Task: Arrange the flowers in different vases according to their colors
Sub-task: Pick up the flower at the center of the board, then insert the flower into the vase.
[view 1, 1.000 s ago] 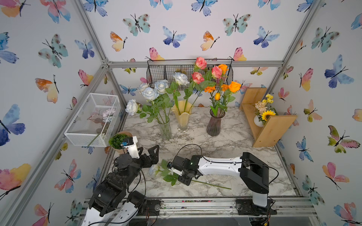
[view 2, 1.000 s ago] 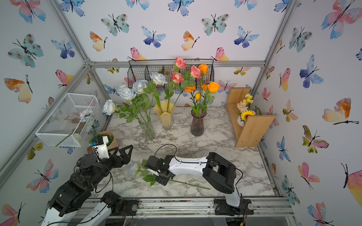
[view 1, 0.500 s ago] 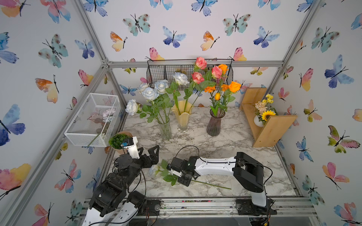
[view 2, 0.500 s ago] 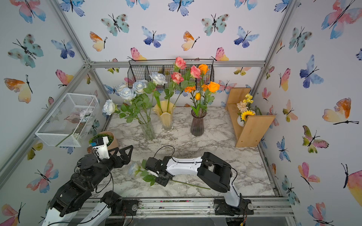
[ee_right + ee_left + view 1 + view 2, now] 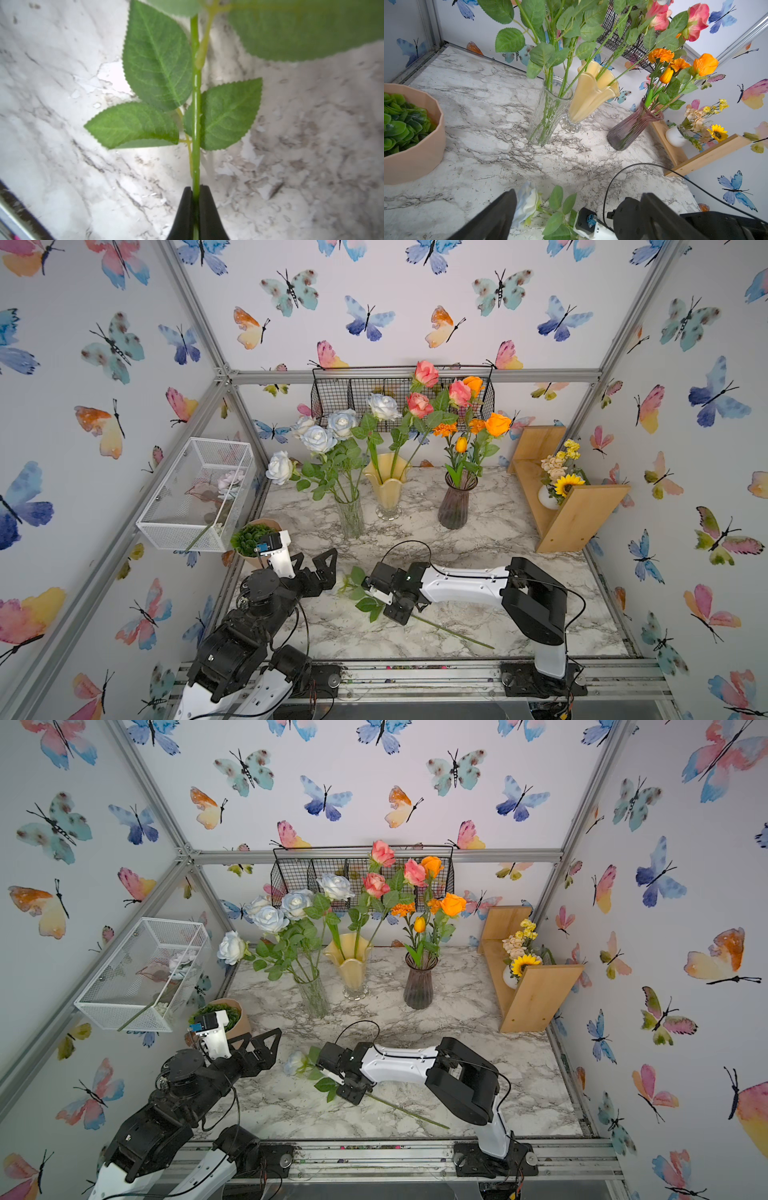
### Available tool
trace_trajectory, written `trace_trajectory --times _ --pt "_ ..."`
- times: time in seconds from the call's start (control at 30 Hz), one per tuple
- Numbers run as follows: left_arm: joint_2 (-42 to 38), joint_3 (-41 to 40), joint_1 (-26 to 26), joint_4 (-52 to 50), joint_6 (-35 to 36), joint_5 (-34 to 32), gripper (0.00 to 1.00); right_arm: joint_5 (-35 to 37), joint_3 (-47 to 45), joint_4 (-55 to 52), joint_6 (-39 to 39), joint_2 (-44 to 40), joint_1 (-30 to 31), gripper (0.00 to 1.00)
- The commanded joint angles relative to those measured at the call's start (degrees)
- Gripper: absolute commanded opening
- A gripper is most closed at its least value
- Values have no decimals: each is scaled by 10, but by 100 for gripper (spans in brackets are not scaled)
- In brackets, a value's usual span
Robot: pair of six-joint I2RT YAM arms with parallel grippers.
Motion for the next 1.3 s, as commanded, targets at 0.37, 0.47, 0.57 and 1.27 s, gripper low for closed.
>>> trace_trajectory --times 0.37,0.47,0.57,1.27 --pt "-22 -3 -1 5 -7 -20 99 83 -43 163 -15 -309 -141 3" --pt "-25 -3 -1 6 -7 -19 99 90 -44 249 5 -346 -141 2" --pt "-24 -5 -1 8 -7 -17 99 80 -41 357 20 -365 -141 3" --pt "33 -16 -1 35 19 82 99 -48 203 772 17 -102 -135 2"
